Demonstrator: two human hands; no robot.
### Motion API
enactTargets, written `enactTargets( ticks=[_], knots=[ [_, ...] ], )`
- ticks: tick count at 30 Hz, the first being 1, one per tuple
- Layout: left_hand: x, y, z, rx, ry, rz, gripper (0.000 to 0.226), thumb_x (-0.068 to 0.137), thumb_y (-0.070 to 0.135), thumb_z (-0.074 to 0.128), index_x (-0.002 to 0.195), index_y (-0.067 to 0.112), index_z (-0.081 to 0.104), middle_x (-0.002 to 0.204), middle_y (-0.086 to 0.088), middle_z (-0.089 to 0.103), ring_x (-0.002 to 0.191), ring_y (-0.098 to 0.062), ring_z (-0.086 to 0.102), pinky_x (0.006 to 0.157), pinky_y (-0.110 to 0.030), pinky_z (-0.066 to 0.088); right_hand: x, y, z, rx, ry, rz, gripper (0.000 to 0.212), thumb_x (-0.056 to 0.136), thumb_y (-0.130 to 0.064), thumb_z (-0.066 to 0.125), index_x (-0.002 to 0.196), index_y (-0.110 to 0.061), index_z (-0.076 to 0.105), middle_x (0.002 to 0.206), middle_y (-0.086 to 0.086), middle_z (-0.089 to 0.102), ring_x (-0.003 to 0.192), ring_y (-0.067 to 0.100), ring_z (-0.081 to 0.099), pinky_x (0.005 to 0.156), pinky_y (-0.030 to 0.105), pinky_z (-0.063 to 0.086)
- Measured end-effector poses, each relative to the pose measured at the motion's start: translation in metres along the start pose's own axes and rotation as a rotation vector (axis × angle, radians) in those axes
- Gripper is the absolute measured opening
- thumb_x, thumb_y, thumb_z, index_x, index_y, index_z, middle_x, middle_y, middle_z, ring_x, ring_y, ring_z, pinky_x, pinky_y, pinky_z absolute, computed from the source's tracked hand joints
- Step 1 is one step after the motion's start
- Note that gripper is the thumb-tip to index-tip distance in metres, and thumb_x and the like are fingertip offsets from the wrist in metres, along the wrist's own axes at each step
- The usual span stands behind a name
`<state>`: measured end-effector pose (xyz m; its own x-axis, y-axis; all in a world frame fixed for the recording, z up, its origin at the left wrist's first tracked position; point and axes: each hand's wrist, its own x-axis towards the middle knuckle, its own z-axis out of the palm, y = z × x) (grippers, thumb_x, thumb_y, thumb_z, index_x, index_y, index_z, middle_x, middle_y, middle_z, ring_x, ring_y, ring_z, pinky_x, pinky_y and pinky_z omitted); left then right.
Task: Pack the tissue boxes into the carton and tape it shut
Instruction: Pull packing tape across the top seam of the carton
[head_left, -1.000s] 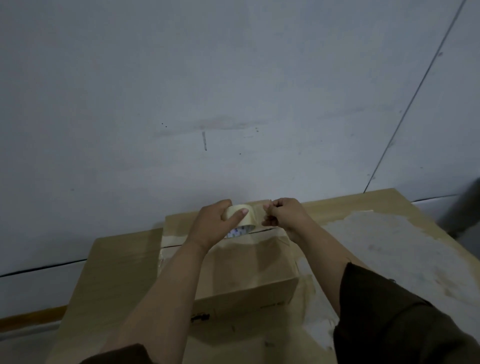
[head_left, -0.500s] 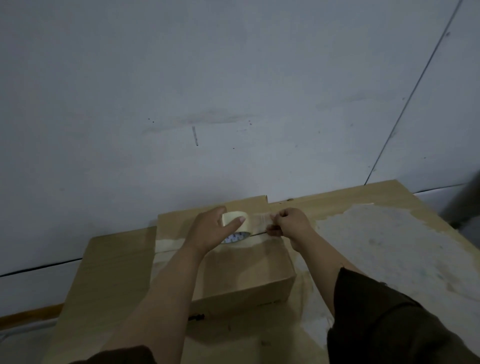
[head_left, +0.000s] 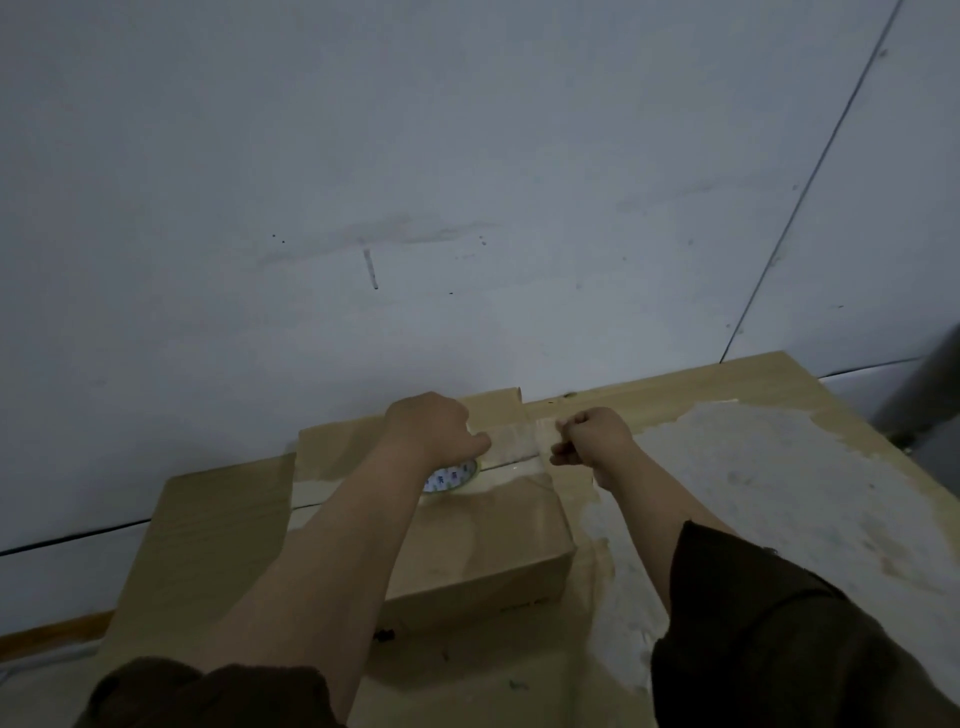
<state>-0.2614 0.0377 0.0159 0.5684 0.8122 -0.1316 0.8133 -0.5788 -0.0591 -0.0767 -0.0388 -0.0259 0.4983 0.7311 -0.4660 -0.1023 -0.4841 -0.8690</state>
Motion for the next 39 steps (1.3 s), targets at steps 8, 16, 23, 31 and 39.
enactTargets(
  ticks=[8, 16, 23, 31, 39],
  knots=[
    [0.005, 0.008, 0.0, 0.151, -0.113, -0.035, 0.051, 0.09, 0.053, 0.038, 0.107, 0.016, 0.07, 0.109, -0.003, 0.066, 0.1, -0.022, 0.063, 0.071, -0.027, 0.041, 0.004, 0.014, 0.006, 0.07, -0.013, 0.056, 0.018, 0.094, -0.004, 0.057, 0.077, 0.0, 0.053, 0.079, 0.016, 0.053, 0.061, 0.022, 0.057, 0.062, 0.039, 0.058],
    [0.007, 0.015, 0.004, 0.199, -0.104, -0.049, 0.047, 0.09, 0.049, 0.04, 0.101, 0.016, 0.071, 0.086, 0.0, 0.055, 0.091, -0.021, 0.062, 0.061, -0.024, 0.035, 0.005, 0.021, 0.007, 0.08, -0.005, 0.069, 0.021, 0.095, -0.004, 0.056, 0.074, -0.002, 0.051, 0.078, 0.014, 0.053, 0.059, 0.022, 0.057, 0.056, 0.037, 0.057],
    [0.007, 0.016, 0.007, 0.18, -0.064, -0.058, 0.035, 0.089, 0.049, 0.04, 0.082, 0.022, 0.061, 0.067, 0.006, 0.043, 0.077, -0.019, 0.053, 0.053, -0.022, 0.026, 0.006, 0.032, 0.01, 0.085, -0.011, 0.128, 0.014, 0.094, -0.006, 0.058, 0.084, 0.003, 0.057, 0.083, 0.016, 0.056, 0.063, 0.023, 0.055, 0.051, 0.031, 0.049],
    [0.004, 0.013, 0.017, 0.07, -0.024, -0.012, 0.051, 0.089, 0.052, 0.042, 0.09, 0.009, 0.071, 0.082, -0.005, 0.06, 0.08, -0.023, 0.058, 0.063, -0.028, 0.038, 0.004, 0.048, 0.017, -0.04, 0.05, 0.152, 0.028, 0.084, -0.023, 0.071, 0.097, -0.016, 0.047, 0.106, 0.012, 0.053, 0.085, 0.025, 0.054, 0.061, 0.035, 0.049],
    [-0.003, 0.013, 0.011, -0.147, 0.049, -0.051, 0.043, 0.095, 0.037, 0.037, 0.113, 0.001, 0.053, 0.093, -0.016, 0.057, 0.079, -0.025, 0.046, 0.065, -0.031, 0.032, -0.029, 0.029, 0.042, -0.332, 0.189, -0.143, 0.034, 0.096, -0.002, 0.037, 0.122, -0.003, 0.059, 0.123, 0.015, 0.062, 0.108, 0.03, 0.059, 0.077, 0.027, 0.042]
  ],
)
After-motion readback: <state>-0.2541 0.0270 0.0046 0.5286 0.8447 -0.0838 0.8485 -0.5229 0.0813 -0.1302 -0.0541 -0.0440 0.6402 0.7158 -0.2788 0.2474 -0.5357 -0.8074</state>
